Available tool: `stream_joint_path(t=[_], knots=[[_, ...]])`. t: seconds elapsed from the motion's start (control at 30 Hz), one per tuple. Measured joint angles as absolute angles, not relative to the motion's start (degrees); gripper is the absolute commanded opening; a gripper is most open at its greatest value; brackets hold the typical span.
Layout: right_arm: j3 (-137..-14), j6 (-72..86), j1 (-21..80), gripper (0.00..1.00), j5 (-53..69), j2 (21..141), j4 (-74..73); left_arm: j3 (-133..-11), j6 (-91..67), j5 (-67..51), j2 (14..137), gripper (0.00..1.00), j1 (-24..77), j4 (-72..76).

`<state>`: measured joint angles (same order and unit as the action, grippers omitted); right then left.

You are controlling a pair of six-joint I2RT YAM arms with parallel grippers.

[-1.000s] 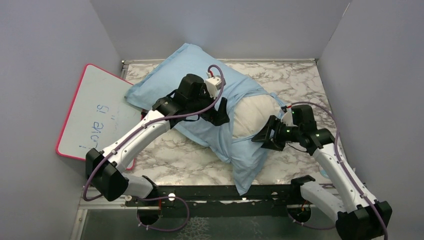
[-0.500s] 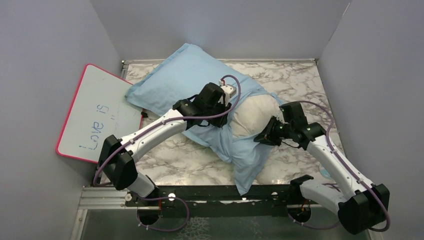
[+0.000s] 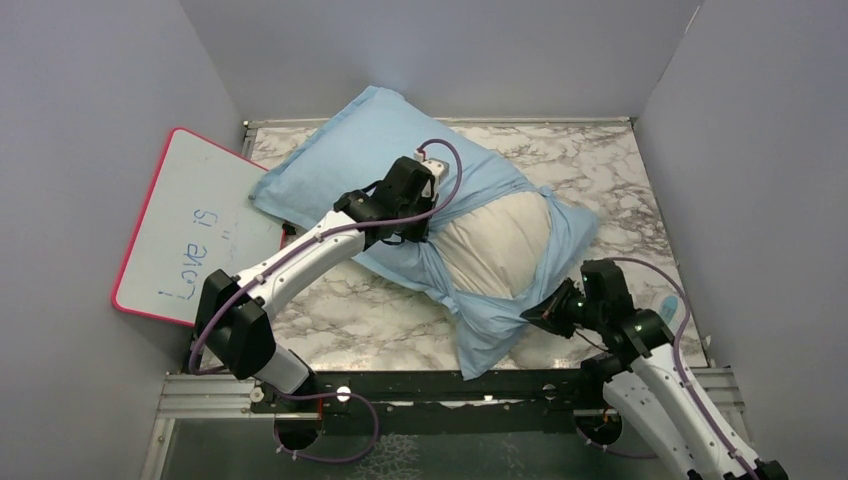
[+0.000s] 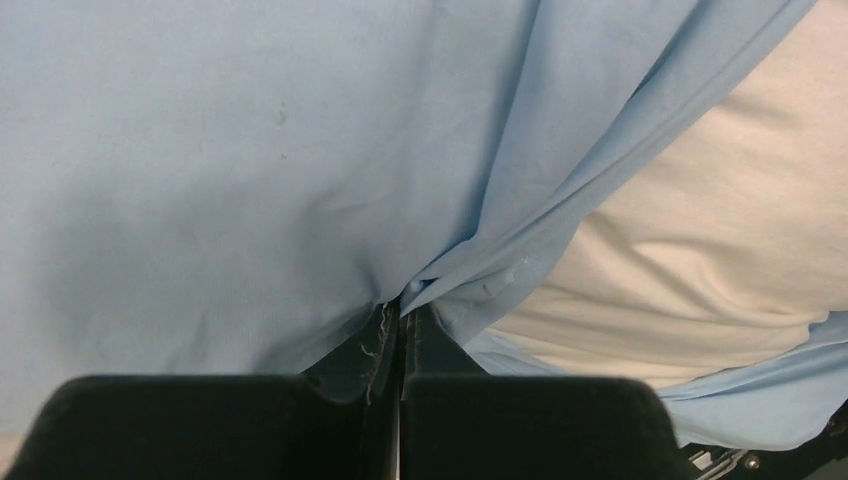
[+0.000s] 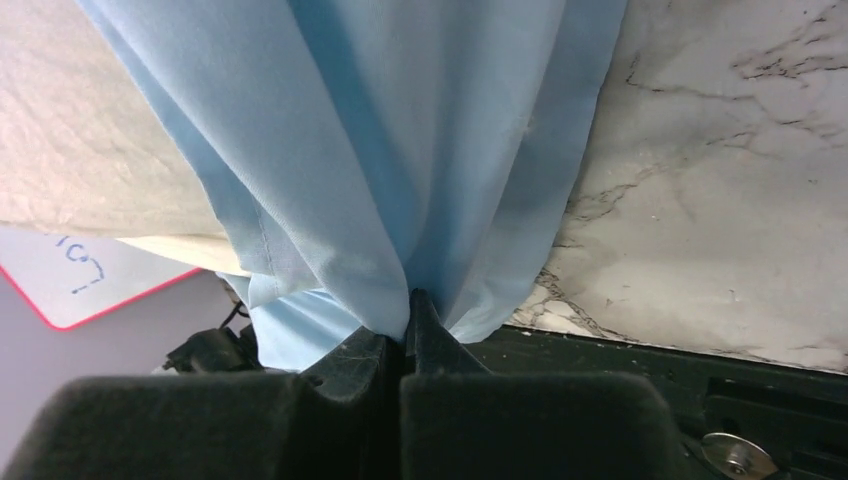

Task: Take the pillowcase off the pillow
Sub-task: Remove the pillow from the pillowcase.

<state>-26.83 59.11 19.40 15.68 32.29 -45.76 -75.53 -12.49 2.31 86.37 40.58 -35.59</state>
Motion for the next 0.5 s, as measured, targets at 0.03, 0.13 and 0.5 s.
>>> stream_joint_path(t=[0.03,0.13,0.5], knots=[[-26.39,59.88,19.40,0.01,15.73,31.03,-45.74,-75.53,-12.47,1.80,86.37,0.00,40.34,-35.77],[-25.58,61.28,19.40,0.01,16.01,29.67,-45.47,-75.53,-12.19,-0.45,86.37,0.00,39.97,-35.83],[-43.75,52.38,19.42,0.53,9.28,43.59,-54.26,-73.17,-11.97,-7.25,84.82,0.00,38.54,-33.41]])
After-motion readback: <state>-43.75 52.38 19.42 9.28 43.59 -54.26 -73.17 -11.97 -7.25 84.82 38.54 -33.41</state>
